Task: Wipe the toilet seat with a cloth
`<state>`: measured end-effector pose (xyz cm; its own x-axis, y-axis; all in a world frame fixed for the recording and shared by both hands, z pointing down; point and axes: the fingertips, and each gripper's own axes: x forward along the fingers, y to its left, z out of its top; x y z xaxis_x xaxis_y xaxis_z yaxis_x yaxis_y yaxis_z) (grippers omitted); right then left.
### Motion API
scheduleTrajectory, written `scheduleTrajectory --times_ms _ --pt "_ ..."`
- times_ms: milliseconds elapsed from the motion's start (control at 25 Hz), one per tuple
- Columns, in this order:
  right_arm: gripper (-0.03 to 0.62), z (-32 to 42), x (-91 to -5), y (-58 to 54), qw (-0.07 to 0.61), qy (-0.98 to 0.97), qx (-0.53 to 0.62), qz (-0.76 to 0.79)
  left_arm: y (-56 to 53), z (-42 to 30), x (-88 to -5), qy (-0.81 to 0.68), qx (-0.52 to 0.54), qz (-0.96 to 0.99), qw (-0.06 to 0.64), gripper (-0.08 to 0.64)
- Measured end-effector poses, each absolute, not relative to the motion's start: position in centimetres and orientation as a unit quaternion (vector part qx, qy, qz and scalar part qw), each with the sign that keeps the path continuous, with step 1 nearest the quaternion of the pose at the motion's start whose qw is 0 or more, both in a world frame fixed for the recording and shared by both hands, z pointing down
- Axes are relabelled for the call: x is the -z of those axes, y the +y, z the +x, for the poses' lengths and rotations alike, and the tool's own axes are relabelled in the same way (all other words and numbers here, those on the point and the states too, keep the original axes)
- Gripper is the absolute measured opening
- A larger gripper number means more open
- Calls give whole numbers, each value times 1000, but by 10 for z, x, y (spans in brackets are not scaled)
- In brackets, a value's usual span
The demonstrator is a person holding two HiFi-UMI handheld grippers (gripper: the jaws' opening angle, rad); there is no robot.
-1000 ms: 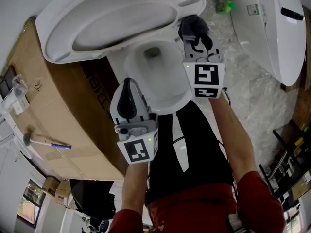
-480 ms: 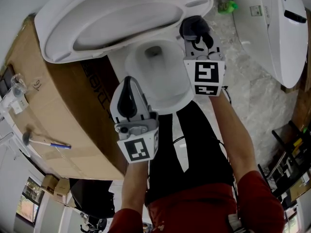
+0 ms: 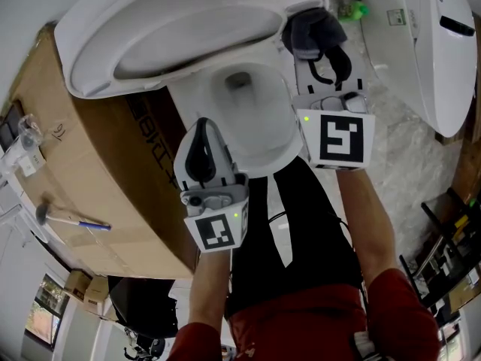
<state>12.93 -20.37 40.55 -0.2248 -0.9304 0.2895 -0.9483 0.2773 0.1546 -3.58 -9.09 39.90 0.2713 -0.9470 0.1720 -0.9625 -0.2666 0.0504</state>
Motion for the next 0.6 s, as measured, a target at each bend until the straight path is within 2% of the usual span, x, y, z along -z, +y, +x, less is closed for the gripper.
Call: scheduleTrajectory --times_ms 160,440,600 --pt "87 132 -414 -203 164 -782 -21 601 -91 -31 -399 -600 -52 795 71 11" --pt "87 128 -512 -191 257 -774 -102 569 -87 -31 -404 -603 -53 793 74 11" --pt "87 120 -522 -188 252 -777 -83 570 -81 -37 -411 -609 -57 788 77 11"
